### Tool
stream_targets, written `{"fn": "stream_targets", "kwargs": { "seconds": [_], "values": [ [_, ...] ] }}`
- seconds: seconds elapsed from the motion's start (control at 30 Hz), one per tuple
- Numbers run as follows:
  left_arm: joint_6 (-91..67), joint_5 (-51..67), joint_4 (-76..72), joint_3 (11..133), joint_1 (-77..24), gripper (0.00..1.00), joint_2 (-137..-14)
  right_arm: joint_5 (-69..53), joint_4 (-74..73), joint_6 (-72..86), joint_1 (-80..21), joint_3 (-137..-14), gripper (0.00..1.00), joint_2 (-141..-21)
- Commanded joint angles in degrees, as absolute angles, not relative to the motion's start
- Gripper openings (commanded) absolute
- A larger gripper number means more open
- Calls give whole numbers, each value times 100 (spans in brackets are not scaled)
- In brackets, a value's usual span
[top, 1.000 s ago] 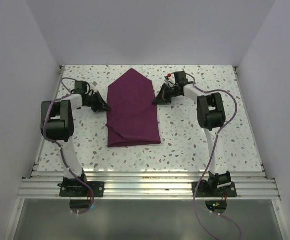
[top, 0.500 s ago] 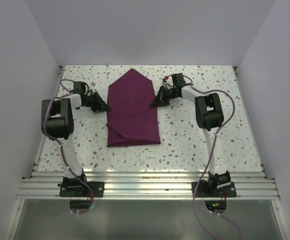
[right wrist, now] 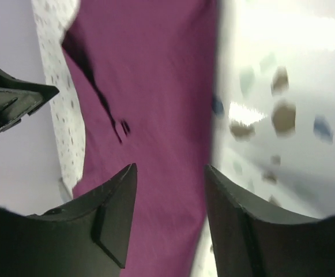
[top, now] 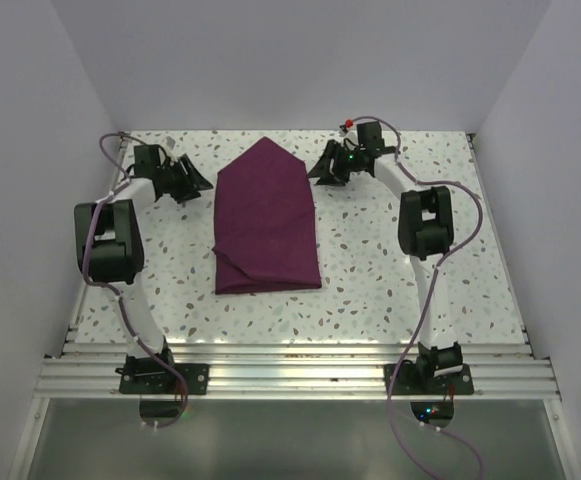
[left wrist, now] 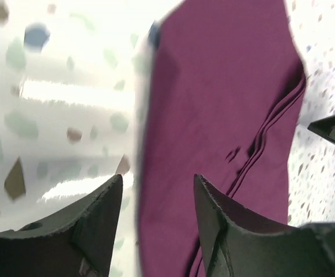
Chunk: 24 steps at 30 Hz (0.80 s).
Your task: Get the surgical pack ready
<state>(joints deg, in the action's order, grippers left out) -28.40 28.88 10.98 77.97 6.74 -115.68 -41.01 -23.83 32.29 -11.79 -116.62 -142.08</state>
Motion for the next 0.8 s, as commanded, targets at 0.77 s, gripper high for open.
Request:
{"fn": "stream_targets", "kwargs": {
  "seconds": [0.77],
  "values": [
    [-3208, 2917, -9, 10573, 237, 50, -14229, -3612, -1398, 4350, -1643, -14634, 55, -16796]
  ]
}}
